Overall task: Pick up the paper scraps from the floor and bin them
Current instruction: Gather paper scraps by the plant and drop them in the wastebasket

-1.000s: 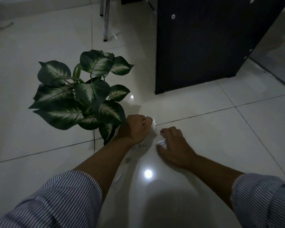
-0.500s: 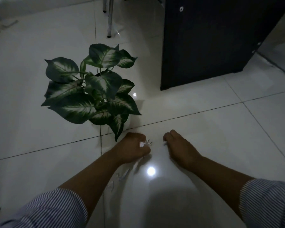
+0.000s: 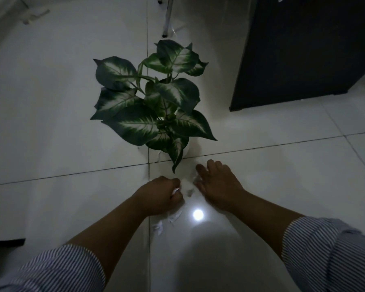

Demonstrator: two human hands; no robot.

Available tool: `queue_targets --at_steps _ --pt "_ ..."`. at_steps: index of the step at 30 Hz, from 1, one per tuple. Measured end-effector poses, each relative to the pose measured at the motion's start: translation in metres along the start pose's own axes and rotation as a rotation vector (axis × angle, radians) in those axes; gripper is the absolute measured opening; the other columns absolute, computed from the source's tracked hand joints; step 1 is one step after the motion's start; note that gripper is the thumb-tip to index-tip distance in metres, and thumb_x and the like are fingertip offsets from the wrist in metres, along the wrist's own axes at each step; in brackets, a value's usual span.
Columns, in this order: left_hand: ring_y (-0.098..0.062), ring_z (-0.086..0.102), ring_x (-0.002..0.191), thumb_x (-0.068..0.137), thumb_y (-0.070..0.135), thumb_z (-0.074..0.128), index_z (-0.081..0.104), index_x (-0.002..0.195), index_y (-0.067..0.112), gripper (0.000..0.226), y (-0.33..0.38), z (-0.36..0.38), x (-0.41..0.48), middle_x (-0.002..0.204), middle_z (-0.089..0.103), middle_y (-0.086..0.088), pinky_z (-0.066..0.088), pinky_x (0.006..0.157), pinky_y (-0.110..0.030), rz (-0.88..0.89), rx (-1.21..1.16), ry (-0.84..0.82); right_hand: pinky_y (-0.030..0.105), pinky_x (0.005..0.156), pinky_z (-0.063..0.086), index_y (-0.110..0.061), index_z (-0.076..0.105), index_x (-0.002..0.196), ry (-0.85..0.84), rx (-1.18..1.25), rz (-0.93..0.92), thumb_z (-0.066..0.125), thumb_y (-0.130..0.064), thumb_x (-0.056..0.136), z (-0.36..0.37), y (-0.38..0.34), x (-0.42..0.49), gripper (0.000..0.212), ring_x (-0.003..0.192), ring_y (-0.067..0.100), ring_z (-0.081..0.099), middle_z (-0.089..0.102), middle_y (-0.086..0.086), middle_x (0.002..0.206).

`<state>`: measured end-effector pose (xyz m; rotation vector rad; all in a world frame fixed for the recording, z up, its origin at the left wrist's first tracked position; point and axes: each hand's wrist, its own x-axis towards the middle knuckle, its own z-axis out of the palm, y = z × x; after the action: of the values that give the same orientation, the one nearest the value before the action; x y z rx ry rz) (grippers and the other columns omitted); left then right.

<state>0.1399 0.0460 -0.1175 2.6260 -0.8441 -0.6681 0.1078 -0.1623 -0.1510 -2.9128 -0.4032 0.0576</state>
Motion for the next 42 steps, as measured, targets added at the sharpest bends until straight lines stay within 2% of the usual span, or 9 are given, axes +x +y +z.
queue_targets --at_steps 2,7,13,17,23,29,35,39,42 --pt "-0.012 0.047 0.054 0.094 0.034 0.046 0.051 0.077 0.019 0.024 -0.005 0.001 -0.002 0.061 0.048 0.005 0.034 0.052 -0.027 -0.023 -0.016 0.017 0.035 0.066 0.036 -0.013 0.048 0.125 -0.042 -0.048 -0.08 0.049 -0.032 0.089 0.0 0.0 0.004 0.041 0.081 0.03 0.053 0.055 0.013 0.1" --pt "-0.012 0.047 0.055 0.097 0.036 0.046 0.056 0.08 0.015 0.029 -0.001 -0.003 -0.001 0.067 0.054 -0.001 0.036 0.054 -0.026 -0.029 -0.032 0.04 0.034 0.056 0.044 -0.005 0.043 0.134 -0.154 -0.087 -0.056 0.061 -0.015 0.084 -0.002 0.003 0.002 0.054 0.07 0.033 0.062 0.06 0.016 0.096" --pt "-0.017 0.056 0.065 0.094 0.053 0.042 0.058 0.087 0.016 0.041 0.01 0.001 0.007 0.074 0.062 -0.003 0.047 0.061 -0.032 -0.022 0.003 0.025 0.029 0.059 0.035 -0.002 0.045 0.119 -0.217 0.182 0.155 0.047 -0.005 0.092 -0.018 0.018 0.005 0.027 0.083 0.031 0.064 0.066 0.018 0.101" --pt "-0.016 0.057 0.07 0.083 0.07 0.036 0.057 0.1 0.018 0.058 0.018 0.009 0.015 0.083 0.064 -0.003 0.052 0.066 -0.035 -0.052 0.049 0.012 0.027 0.061 0.035 -0.001 0.053 0.11 -0.178 0.31 0.233 0.045 -0.017 0.099 -0.017 0.026 -0.009 0.022 0.083 0.032 0.064 0.068 0.02 0.097" --pt "-0.024 0.06 0.073 0.098 0.034 0.044 0.054 0.107 0.012 0.026 0.034 0.015 0.025 0.085 0.064 -0.009 0.043 0.061 -0.031 0.046 0.075 -0.052 0.033 0.067 0.045 -0.007 0.061 0.089 -0.139 0.427 0.291 0.03 -0.038 0.103 -0.013 0.026 -0.023 0.045 0.073 0.026 0.06 0.069 0.016 0.087" --pt "-0.023 0.053 0.066 0.096 0.032 0.046 0.053 0.091 0.011 0.023 0.063 0.006 0.043 0.077 0.06 -0.008 0.042 0.061 -0.034 0.109 0.02 0.035 0.03 0.07 0.04 -0.012 0.057 0.082 -0.139 0.462 0.373 0.032 -0.035 0.103 -0.031 0.043 -0.041 0.04 0.082 0.031 0.063 0.069 0.019 0.092" --pt "-0.017 0.049 0.055 0.093 0.027 0.053 0.05 0.076 0.007 0.027 0.123 -0.01 0.07 0.065 0.054 -0.003 0.029 0.049 -0.027 0.226 -0.129 0.103 0.031 0.074 0.038 -0.001 0.063 0.099 -0.06 0.377 0.477 0.035 -0.022 0.104 -0.072 0.094 -0.082 0.035 0.091 0.035 0.063 0.067 0.023 0.103" --pt "-0.003 0.042 0.05 0.092 0.023 0.057 0.049 0.071 0.003 0.03 0.175 -0.026 0.089 0.06 0.049 0.003 0.031 0.046 -0.016 0.289 -0.237 0.118 0.026 0.063 0.029 -0.012 0.045 0.069 0.095 0.323 0.635 0.037 -0.028 0.103 -0.108 0.131 -0.122 0.038 0.068 0.032 0.059 0.065 0.019 0.075" --pt "-0.006 0.037 0.049 0.092 0.02 0.056 0.044 0.067 0.003 0.032 0.217 -0.032 0.101 0.057 0.043 0.004 0.031 0.05 -0.023 0.303 -0.339 0.093 0.027 0.061 0.03 -0.016 0.036 0.063 0.19 0.326 0.749 0.036 -0.032 0.102 -0.137 0.149 -0.157 0.043 0.055 0.023 0.044 0.047 0.003 0.057"
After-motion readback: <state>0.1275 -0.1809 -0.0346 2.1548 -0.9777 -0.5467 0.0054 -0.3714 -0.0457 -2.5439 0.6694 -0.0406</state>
